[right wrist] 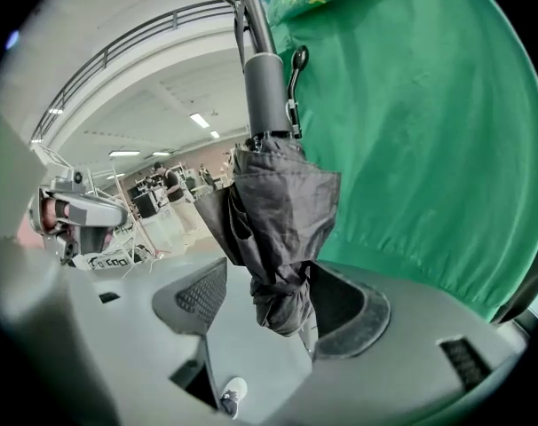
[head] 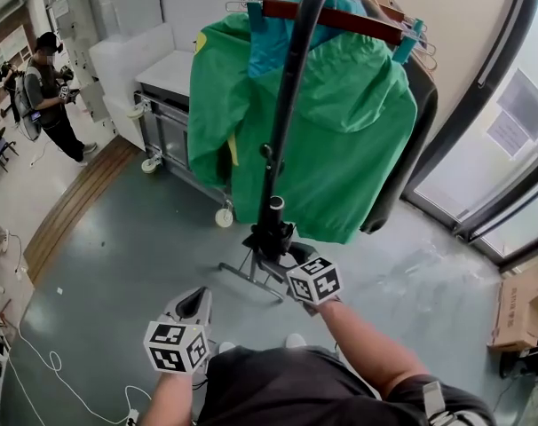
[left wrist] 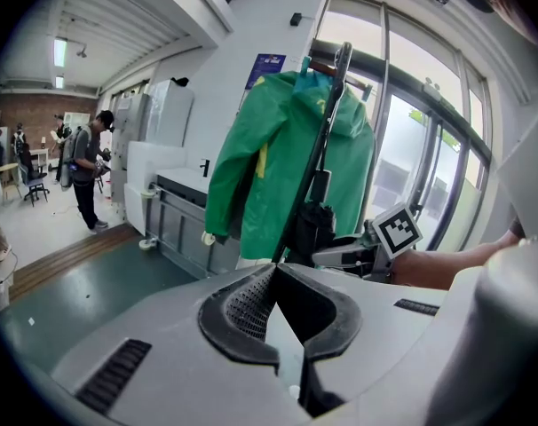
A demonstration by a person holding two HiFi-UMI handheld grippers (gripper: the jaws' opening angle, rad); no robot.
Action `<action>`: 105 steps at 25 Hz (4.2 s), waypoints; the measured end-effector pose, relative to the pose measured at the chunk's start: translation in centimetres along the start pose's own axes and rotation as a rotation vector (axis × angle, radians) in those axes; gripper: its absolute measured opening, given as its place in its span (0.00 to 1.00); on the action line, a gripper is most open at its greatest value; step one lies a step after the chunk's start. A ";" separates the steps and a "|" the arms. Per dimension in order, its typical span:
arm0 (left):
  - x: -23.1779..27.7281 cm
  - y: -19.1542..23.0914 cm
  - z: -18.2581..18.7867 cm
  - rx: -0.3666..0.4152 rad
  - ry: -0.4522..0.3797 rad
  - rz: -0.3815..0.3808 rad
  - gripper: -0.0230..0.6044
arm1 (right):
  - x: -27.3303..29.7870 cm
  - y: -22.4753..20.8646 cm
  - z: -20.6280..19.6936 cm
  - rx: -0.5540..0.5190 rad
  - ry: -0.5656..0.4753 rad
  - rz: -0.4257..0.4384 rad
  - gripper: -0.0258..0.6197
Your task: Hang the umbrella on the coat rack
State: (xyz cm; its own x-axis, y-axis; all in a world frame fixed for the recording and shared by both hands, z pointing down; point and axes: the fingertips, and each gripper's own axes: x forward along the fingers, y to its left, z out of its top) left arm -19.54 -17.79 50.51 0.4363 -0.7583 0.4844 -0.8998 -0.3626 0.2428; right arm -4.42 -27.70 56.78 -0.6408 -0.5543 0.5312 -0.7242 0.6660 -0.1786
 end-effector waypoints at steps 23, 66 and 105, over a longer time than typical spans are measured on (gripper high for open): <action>3.3 -6.6 1.4 0.058 -0.012 -0.069 0.06 | -11.3 1.4 2.6 0.104 -0.233 0.099 0.07; 3.5 -9.3 2.3 0.077 -0.050 -0.050 0.06 | -15.6 0.9 1.0 0.062 -0.260 0.086 0.06; 3.2 -9.1 1.7 0.064 -0.044 -0.053 0.06 | -15.2 1.1 0.7 0.053 -0.241 0.089 0.06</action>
State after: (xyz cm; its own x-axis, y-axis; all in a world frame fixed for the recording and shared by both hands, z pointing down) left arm -9.96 -17.86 48.46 0.4835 -0.7600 0.4343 -0.8749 -0.4354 0.2120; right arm 4.39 -18.92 47.91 -0.7398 -0.6024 0.2996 -0.6710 0.6935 -0.2623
